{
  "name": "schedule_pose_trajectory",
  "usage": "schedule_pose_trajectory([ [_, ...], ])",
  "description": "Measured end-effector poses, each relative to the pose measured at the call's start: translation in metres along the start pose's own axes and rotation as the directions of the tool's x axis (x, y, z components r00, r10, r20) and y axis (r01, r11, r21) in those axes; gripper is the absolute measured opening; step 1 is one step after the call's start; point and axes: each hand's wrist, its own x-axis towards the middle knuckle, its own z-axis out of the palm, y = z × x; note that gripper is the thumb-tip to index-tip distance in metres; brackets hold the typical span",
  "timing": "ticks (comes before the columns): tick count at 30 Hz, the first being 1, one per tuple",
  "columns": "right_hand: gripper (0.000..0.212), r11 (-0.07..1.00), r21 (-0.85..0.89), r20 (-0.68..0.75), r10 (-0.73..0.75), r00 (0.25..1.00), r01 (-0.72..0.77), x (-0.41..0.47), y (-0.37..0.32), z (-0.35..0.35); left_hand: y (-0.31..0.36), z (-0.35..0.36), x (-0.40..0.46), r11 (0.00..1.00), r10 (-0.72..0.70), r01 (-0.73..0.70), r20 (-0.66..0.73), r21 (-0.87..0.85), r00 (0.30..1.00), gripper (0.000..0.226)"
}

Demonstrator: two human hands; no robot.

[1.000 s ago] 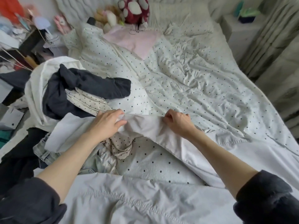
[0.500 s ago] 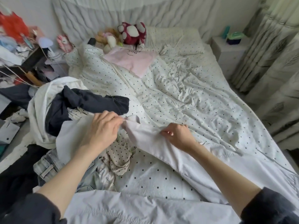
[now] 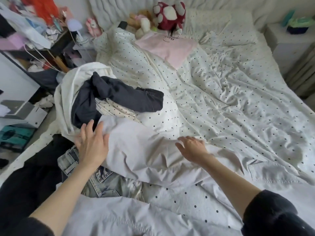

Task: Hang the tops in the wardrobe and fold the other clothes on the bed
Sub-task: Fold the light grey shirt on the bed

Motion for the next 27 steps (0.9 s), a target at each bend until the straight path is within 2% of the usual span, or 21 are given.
schedule_pose_trajectory([
  [2, 0.043, 1.0, 0.013, 0.041, 0.008, 0.999, -0.008, 0.016, -0.014, 0.008, -0.01, -0.001, 0.011, 0.957, -0.203, 0.231, 0.159, -0.178, 0.966, 0.061],
  [4, 0.043, 0.997, 0.072, 0.06, 0.006, 0.998, -0.011, 0.039, -0.035, 0.016, -0.029, 0.004, 0.017, 0.902, -0.284, 0.357, 0.287, -0.244, 0.915, 0.064],
  [7, 0.046, 0.928, 0.37, 0.033, 0.034, 0.999, -0.043, 0.067, -0.069, 0.013, -0.042, 0.005, 0.018, 0.928, -0.231, 0.299, 0.289, -0.221, 0.929, 0.048],
  [9, 0.045, 0.869, 0.492, -0.044, -0.028, 0.999, 0.046, 0.084, -0.099, 0.005, -0.047, 0.003, 0.018, 0.915, -0.196, 0.283, 0.299, -0.286, 0.934, 0.039],
  [11, 0.045, 0.832, 0.531, -0.089, -0.132, 0.987, 0.159, 0.094, -0.131, -0.001, -0.05, 0.0, 0.016, 0.882, -0.186, 0.3, 0.316, -0.364, 0.93, 0.034],
  [14, 0.052, 0.823, 0.538, 0.021, -0.23, 0.973, 0.183, 0.102, -0.166, -0.01, -0.056, -0.001, 0.014, 0.871, -0.139, 0.271, 0.325, -0.41, 0.936, 0.036],
  [17, 0.03, 0.854, 0.492, 0.156, -0.28, 0.947, 0.171, 0.106, -0.191, -0.025, -0.061, -0.004, 0.014, 0.855, -0.106, 0.269, 0.359, -0.443, 0.927, 0.045],
  [19, 0.022, 0.868, 0.442, 0.162, -0.324, 0.932, 0.225, 0.103, -0.206, -0.038, -0.067, -0.006, 0.011, 0.862, -0.084, 0.265, 0.394, -0.432, 0.915, 0.055],
  [21, 0.012, 0.803, 0.521, 0.095, -0.391, 0.916, 0.289, 0.098, -0.215, -0.051, -0.07, -0.008, 0.009, 0.897, -0.05, 0.228, 0.426, -0.378, 0.903, 0.064],
  [23, 0.01, 0.69, 0.655, 0.028, -0.428, 0.903, 0.307, 0.091, -0.22, -0.065, -0.073, -0.015, 0.007, 0.909, -0.019, 0.198, 0.437, -0.367, 0.899, 0.064],
  [25, 0.012, 0.648, 0.683, -0.027, -0.439, 0.898, 0.337, 0.083, -0.221, -0.079, -0.078, -0.023, 0.005, 0.819, -0.012, 0.266, 0.447, -0.509, 0.894, 0.051],
  [27, 0.012, 0.662, 0.638, -0.128, -0.413, 0.902, 0.394, 0.083, -0.221, -0.087, -0.083, -0.032, 0.005, 0.644, -0.047, 0.388, 0.473, -0.659, 0.88, 0.033],
])
